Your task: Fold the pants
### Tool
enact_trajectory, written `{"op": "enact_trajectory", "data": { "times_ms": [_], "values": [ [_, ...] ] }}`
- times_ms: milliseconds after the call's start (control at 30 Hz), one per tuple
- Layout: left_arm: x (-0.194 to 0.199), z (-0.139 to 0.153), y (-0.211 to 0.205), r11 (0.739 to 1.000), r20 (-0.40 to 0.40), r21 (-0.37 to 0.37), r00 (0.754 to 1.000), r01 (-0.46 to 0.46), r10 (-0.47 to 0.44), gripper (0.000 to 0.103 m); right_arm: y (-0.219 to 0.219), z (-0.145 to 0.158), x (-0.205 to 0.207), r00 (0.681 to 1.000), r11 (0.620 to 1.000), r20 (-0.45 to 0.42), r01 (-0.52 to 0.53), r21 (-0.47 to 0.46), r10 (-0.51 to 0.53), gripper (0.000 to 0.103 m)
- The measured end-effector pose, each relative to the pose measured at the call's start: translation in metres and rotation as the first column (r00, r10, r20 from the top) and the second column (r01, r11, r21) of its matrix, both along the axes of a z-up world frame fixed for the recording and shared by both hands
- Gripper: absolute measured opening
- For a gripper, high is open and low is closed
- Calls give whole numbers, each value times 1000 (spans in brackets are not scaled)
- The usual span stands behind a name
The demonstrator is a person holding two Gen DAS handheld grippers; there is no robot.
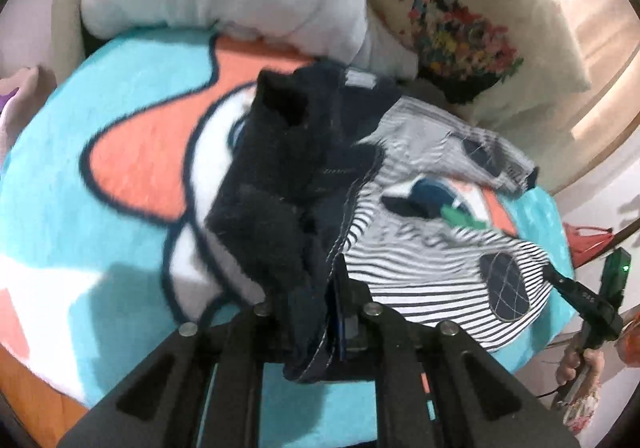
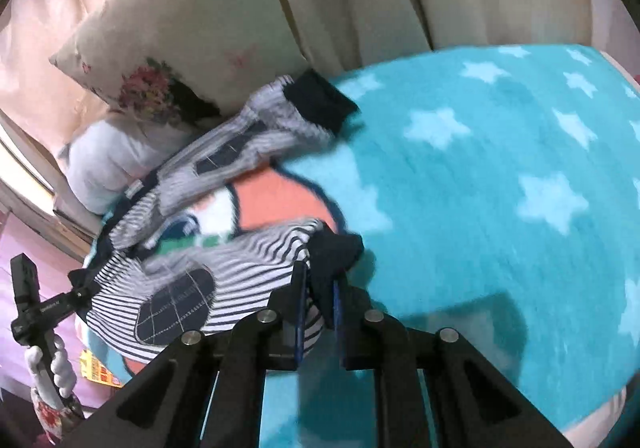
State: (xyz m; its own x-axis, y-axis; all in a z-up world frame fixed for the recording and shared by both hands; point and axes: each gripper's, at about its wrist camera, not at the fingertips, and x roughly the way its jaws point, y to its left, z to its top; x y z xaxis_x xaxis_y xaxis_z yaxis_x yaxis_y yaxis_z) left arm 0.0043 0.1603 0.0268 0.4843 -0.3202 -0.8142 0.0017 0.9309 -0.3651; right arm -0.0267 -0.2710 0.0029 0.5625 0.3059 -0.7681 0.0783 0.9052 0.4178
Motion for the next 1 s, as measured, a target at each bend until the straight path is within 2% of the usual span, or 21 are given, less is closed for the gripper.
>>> {"op": "enact_trajectory", "data": {
  "times_ms": [67,133,200,267,300,367,500,633,700,733,767,800,833,900,1000],
  "values": [
    [0,-9,8,1000,-19,-21,1000,-12,12,23,-2,-5,-3,1000,1000,-5,-12,-17,12,14],
    [-2,-12,16,998,-13,-52,1000,-27,27,30,-7,-1,-5,1000,999,3,12,-38,-12,26],
    [-6,-8,21,998,17,-58,999,-34,35,39,-16,13,-7,998,998,41,44,-39,-42,48],
    [-12,-3,26,999,56,-31,998,-39,41,44,-23,28,-1,994,996,82,73,-49,-69,58],
    [-14,1,29,998,78,4,995,-58,58,44,-25,37,7,992,995,106,79,-58,-72,59],
    [-19,7,34,995,117,50,990,-82,76,44,-23,48,32,991,995,127,52,-86,-41,66],
    [-25,11,50,988,138,70,982,-140,129,45,0,46,93,990,975,134,-18,-223,49,66],
    [-28,13,59,984,132,76,980,-162,151,45,34,33,146,979,884,120,-90,-458,162,66],
    [-29,17,60,984,139,73,978,-164,153,45,38,26,163,979,871,97,-113,-478,181,66],
    [-28,19,59,984,145,72,978,-161,149,45,36,22,168,980,880,80,-127,-457,183,61],
    [-28,21,57,985,150,72,978,-156,144,45,30,20,172,980,915,52,-161,-370,194,29],
    [-26,23,55,986,151,73,979,-152,140,46,25,19,171,981,934,37,-169,-314,190,16],
    [-24,24,52,987,151,71,979,-145,133,46,17,22,167,988,960,26,-142,-241,152,16],
    [-17,27,46,990,150,60,982,-126,116,50,3,34,155,992,987,34,-115,-110,120,15],
    [-6,28,33,994,150,54,985,-90,82,50,-22,56,132,998,994,23,-53,100,51,15]
  ]
}}
